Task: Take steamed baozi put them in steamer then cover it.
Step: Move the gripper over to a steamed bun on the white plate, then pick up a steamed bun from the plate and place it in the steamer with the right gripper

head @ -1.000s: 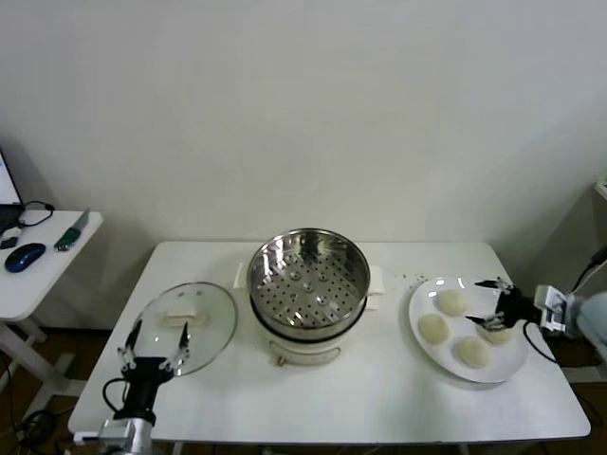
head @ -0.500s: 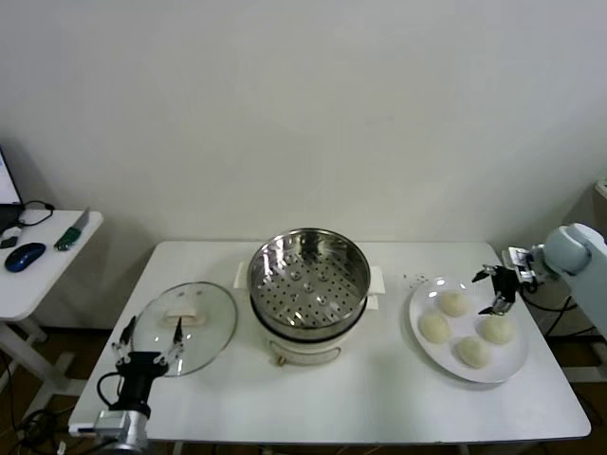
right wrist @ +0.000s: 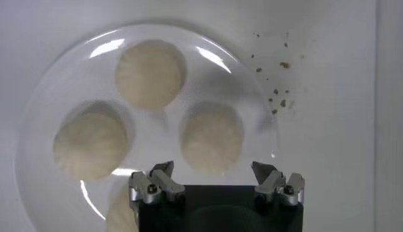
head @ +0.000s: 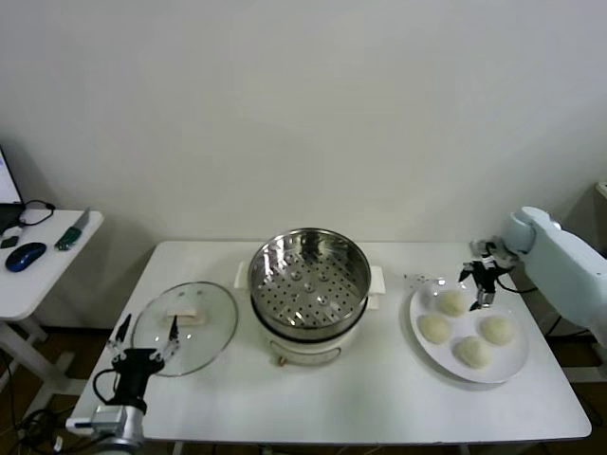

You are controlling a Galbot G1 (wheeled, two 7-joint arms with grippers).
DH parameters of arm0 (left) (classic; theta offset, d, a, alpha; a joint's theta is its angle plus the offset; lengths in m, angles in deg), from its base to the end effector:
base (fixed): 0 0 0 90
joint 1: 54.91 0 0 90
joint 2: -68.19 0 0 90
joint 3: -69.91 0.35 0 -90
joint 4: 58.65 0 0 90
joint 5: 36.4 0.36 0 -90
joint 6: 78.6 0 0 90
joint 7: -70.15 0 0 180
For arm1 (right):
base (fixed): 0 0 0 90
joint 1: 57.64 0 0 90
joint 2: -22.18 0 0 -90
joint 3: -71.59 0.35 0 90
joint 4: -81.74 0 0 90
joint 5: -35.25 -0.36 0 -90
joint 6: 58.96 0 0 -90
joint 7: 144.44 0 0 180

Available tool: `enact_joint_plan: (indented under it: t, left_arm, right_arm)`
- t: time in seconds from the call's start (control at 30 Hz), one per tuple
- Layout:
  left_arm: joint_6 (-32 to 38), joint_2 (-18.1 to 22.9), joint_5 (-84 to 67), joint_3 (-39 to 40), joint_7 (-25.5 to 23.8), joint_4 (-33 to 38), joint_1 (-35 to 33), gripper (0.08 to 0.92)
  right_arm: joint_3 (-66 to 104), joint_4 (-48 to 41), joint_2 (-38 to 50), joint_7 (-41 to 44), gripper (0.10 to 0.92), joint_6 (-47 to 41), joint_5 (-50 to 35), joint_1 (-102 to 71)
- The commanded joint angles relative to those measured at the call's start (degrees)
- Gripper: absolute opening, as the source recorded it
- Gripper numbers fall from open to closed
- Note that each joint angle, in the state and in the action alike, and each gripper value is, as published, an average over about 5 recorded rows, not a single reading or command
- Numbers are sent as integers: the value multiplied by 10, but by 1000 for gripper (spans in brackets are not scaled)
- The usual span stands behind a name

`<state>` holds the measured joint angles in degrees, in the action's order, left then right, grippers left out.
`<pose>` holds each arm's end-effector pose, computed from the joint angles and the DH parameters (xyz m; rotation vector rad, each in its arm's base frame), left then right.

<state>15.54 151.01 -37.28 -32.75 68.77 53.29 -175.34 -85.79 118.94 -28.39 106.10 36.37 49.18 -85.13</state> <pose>0.1773 0.0995 -0.3415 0.1734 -3.0588 -0.3048 0.5881 -0.2492 -0.2117 1.2061 -1.3290 1.2531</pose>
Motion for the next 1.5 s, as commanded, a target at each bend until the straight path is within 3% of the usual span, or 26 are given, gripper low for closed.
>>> enact_joint_plan:
  t: [0.03,0.67,1.1,1.27,1.5]
  left_arm:
    - [-2,-1,-1,-2,0,-1,2,823]
    - [-5,-2,-1,-1,0,1,2,823]
    - [-4,-1,-3,-3,0,4,-2,823]
    - [-5,-1,-8,-3,0,6,-5,823]
    - [-5,-3,-13,-3,0,8,-9,823]
  right_arm:
    - [-37,-59,-45,6,823,9,16,18]
    - [6,-105,-86,-15,817,35,57,0]
    - [7,-108,-89,-8,694,45,60,5]
    - [-19,-79,-74,1,679,57,43,29]
    - [-168,35,-43,21,673,86,-26,153]
